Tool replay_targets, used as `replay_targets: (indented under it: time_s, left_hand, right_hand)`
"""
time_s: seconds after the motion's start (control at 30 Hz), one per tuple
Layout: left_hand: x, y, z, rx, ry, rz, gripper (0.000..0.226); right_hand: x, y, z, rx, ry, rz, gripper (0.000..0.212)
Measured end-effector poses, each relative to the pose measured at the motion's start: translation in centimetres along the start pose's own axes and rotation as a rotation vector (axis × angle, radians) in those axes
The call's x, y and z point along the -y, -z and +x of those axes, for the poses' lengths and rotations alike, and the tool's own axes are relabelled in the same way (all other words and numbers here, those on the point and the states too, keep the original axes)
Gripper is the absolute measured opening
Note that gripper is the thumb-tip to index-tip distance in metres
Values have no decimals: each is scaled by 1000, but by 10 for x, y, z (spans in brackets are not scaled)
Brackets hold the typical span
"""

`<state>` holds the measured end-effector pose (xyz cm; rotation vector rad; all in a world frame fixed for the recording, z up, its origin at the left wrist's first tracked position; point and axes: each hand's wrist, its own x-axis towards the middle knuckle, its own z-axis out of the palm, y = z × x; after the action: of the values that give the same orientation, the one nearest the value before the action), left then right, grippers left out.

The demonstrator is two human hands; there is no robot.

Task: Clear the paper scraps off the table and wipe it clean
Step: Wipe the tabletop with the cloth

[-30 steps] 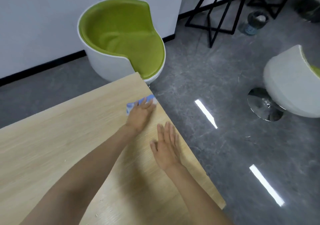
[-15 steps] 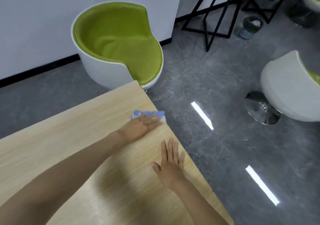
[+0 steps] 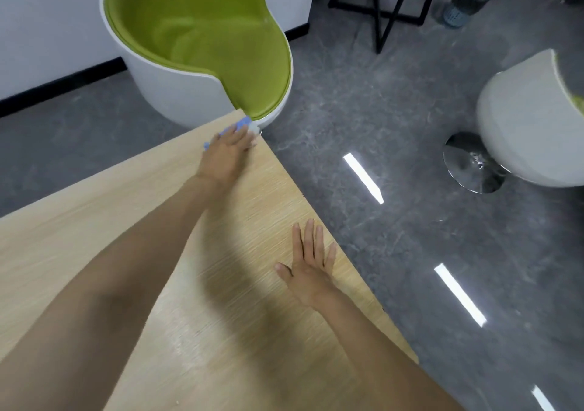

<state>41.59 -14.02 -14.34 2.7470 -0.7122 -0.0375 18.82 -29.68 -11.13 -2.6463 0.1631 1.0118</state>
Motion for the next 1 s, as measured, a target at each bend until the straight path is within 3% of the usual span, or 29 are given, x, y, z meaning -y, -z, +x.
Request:
replay_targets:
  time_s: [0.03,0.07,0.17,0.2,0.23,0.33,0.37,0.5,0.53,0.63,0.67,0.7,0.8,0.87,1.0]
  left_hand:
    - [-9,2,2,-50,115,-12,48]
    - [-20,-3,3,-60,88,-20,53]
    - [-32,-18,-18,102,-327,-30,64]
    - [-26,-13,-18,123,-370,-52,61]
    - [-17,-8,-13,116,-319,-68,57]
    - [-8,4,4,-56,237,-99,47]
    - [-17,7,7,-76,317,-109,46]
    - [-30,-1,-3,102,-146,3,55]
    - [-17,1,-2,73,-117,-23,57]
    - [10,7,7,-106,317,-70,46]
    - [3,8,9,-120,383,-78,48]
    - [-6,5,14,-103,361,-63,50]
    - [-10,1,8,6,-13,-64,55]
    - [8,12,4,15,-42,-157,51]
    - [9,22,18,-142,453,-195,44]
  right_hand:
    - [0,0,0,-2,0,4,77]
    - [0,0,0,2,0,8,78]
    - [-1,-1,0,8,2,14,78]
    - [-2,-1,0,-1,0,14,78]
    - [-2,-2,1,-7,-2,14,78]
    - [-1,-3,2,-21,-4,3,78]
    - [-1,-4,1,-27,-7,1,78]
    - [-1,-3,0,-24,0,-2,78]
    - [-2,-4,1,-28,-2,-11,79]
    - [-2,-3,3,-26,6,-28,81]
    - [-2,-2,2,-18,9,-24,80]
    - [-2,-1,2,2,5,-10,79]
    - [-1,-1,2,20,-5,-19,84]
    - [-1,0,4,14,-13,-21,82]
    - [2,4,1,21,-11,-4,81]
